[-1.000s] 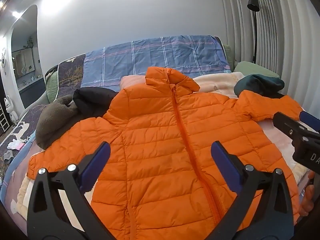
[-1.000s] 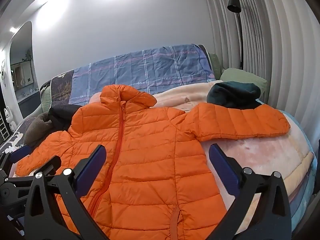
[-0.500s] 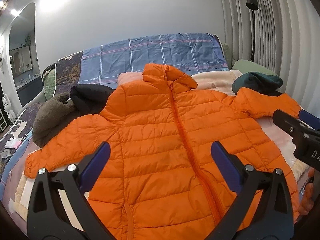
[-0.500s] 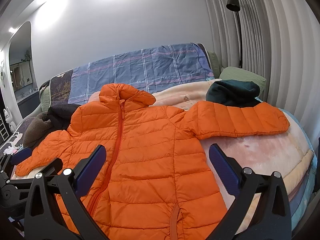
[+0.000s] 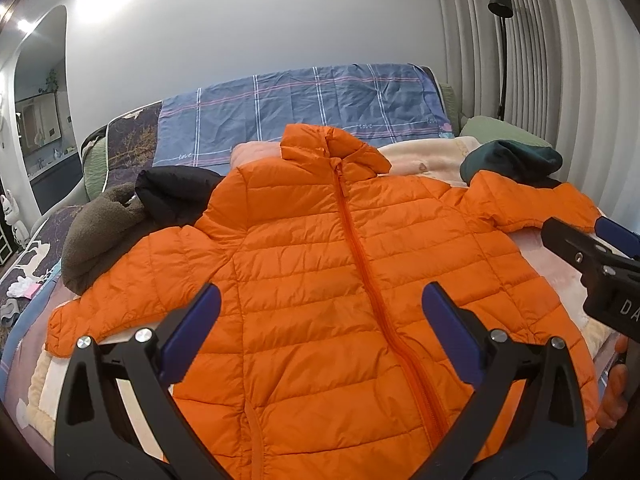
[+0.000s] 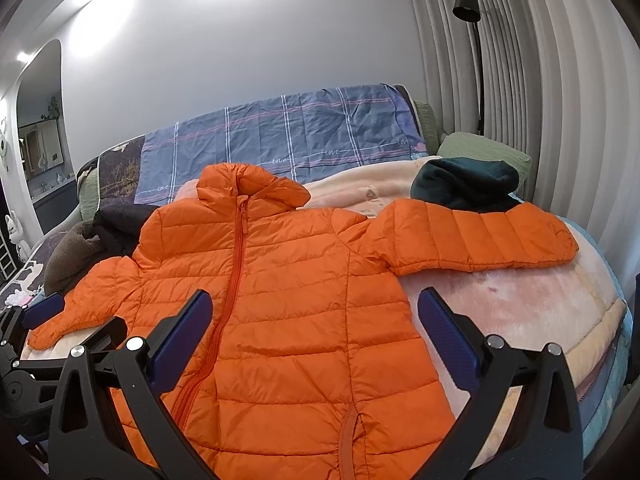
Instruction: Fold large clothes
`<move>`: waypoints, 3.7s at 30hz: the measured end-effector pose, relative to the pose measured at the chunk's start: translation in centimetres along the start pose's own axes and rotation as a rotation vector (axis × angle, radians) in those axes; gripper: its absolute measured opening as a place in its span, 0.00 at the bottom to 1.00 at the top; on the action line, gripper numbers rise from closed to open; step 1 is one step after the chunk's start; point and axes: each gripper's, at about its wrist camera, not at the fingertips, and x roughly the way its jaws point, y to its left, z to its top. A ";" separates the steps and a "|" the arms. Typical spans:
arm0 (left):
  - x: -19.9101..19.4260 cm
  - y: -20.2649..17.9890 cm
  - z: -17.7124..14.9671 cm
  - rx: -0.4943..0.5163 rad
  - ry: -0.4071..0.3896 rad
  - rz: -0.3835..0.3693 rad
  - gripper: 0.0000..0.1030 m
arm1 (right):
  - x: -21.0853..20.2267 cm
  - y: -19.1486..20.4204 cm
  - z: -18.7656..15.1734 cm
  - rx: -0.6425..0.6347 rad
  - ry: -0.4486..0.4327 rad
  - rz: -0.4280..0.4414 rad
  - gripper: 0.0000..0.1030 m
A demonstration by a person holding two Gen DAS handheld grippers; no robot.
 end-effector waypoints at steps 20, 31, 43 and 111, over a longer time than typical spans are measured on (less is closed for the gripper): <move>-0.2 -0.1 0.0 0.010 -0.002 0.001 0.98 | 0.0 0.1 -0.1 0.000 0.000 0.001 0.99; -0.2 -0.1 0.1 0.018 -0.007 0.001 0.98 | -0.1 0.1 0.0 0.000 0.000 0.001 0.99; -0.1 -0.4 0.3 0.028 -0.012 0.001 0.98 | -0.1 0.1 0.0 0.000 -0.001 0.001 0.99; 37.9 10.3 22.5 -0.231 0.321 -0.296 0.98 | 46.5 -4.2 15.3 0.602 0.583 0.521 0.99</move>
